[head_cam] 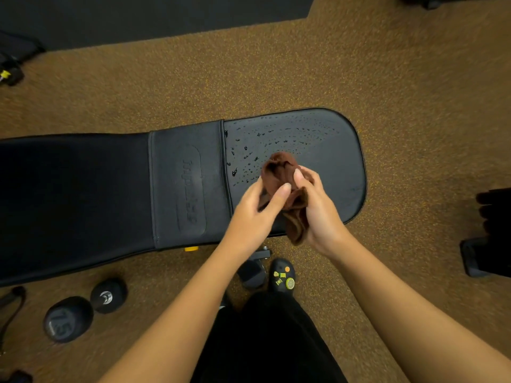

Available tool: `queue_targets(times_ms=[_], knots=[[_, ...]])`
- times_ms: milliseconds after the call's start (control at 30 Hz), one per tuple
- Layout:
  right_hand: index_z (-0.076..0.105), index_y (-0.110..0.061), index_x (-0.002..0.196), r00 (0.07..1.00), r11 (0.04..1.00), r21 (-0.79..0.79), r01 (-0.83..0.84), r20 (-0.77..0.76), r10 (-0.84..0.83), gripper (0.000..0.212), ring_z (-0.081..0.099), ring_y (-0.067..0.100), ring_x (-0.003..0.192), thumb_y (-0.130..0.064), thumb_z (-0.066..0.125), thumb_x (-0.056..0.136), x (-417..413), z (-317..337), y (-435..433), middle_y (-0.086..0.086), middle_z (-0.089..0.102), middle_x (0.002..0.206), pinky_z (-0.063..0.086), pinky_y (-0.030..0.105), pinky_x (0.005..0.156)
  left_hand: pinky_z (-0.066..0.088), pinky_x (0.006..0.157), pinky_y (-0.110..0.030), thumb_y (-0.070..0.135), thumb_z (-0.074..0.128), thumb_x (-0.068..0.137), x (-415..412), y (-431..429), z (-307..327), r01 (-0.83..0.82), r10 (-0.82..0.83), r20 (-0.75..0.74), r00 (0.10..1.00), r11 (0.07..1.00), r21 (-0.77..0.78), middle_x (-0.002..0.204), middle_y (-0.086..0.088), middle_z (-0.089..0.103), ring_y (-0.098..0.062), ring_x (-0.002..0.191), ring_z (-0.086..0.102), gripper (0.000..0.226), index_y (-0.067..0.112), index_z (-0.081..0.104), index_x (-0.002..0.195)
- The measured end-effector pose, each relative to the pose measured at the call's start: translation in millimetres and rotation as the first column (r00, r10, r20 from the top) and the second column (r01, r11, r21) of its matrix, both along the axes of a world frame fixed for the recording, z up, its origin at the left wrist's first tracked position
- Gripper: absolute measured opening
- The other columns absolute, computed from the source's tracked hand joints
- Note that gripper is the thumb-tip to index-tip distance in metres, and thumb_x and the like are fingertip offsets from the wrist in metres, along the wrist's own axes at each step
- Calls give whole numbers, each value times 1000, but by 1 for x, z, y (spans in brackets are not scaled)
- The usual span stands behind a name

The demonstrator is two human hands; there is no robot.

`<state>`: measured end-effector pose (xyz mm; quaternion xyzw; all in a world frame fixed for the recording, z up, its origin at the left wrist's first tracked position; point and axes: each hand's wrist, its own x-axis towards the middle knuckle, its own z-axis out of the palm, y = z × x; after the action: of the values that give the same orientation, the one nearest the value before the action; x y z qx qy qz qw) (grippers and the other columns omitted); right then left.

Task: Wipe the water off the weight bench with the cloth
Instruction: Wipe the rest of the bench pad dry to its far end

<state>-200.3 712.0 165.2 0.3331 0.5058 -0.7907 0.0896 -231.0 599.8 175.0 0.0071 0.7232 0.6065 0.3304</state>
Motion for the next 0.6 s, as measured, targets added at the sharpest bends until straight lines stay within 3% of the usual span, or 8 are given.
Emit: queue_targets(times_ms=[100, 200, 267, 333, 433, 500, 533, 600], knots=[[45, -12, 134, 998, 991, -117, -60, -41, 55, 54, 49, 19, 126, -48, 30, 96, -2, 0, -16, 9, 53, 134, 37, 38, 108, 44, 88, -10, 24, 53, 92, -6, 4, 5, -93, 62, 179, 982, 981, 169, 110, 18, 65, 7, 103, 59, 32, 33, 51, 123], [34, -20, 144, 935, 932, 120, -343, -51, 350, 78, 29, 7, 138, -72, 25, 86, -4, -3, -19, -3, 37, 148, 20, 39, 117, 45, 100, -28, 19, 58, 89, -16, -6, -1, -185, 126, 289, 949, 965, 188, 117, 5, 66, -7, 109, 60, 44, 21, 50, 132], [35, -30, 142, 877, 825, 346, -446, -16, 481, 69, 7, 7, 144, -70, 20, 88, -8, -7, -12, -6, 24, 154, 8, 42, 119, 45, 101, -32, 15, 63, 86, -24, -16, -7, -201, 170, 228, 959, 972, 120, 116, 2, 66, -10, 109, 61, 45, 18, 53, 129], [37, -28, 140, 855, 656, 613, -440, 63, 514, 56, -7, 6, 143, -56, 22, 94, -12, -10, 2, -5, 18, 156, 1, 42, 118, 44, 102, -34, 15, 69, 82, -32, -25, -16, -200, 200, 33, 979, 980, -21, 119, 3, 64, -8, 110, 59, 49, 21, 53, 128], [37, -12, 142, 868, 252, 915, -314, 170, 467, 53, -1, 20, 145, -41, 29, 99, -15, -29, 26, 8, 20, 155, 0, 40, 118, 38, 101, -22, 21, 67, 82, -45, -30, -28, -172, 69, -319, 945, 936, -306, 128, 2, 51, -6, 114, 49, 55, 26, 46, 133], [33, -6, 144, 875, 41, 952, -304, 262, 407, 55, 3, 29, 145, -37, 30, 98, -16, -46, 43, 14, 19, 155, 2, 41, 116, 29, 94, -11, 17, 62, 85, -50, -28, -34, -144, -51, -404, 913, 887, -439, 133, -3, 41, -7, 116, 41, 57, 22, 41, 138], [31, -5, 144, 873, -36, 947, -320, 309, 377, 56, 5, 32, 144, -37, 30, 98, -15, -52, 50, 16, 18, 155, 4, 43, 116, 28, 96, -12, 17, 61, 87, -51, -26, -40, -117, -115, -417, 901, 863, -491, 137, -5, 36, -12, 121, 38, 57, 19, 39, 140], [27, -4, 146, 854, -144, 920, -365, 393, 341, 59, 7, 36, 143, -38, 28, 97, -14, -62, 61, 18, 17, 154, 8, 47, 115, 32, 107, -31, 21, 58, 89, -50, -25, -51, -70, -239, -407, 882, 786, -614, 146, -8, 24, -23, 131, 31, 57, 17, 36, 142]])
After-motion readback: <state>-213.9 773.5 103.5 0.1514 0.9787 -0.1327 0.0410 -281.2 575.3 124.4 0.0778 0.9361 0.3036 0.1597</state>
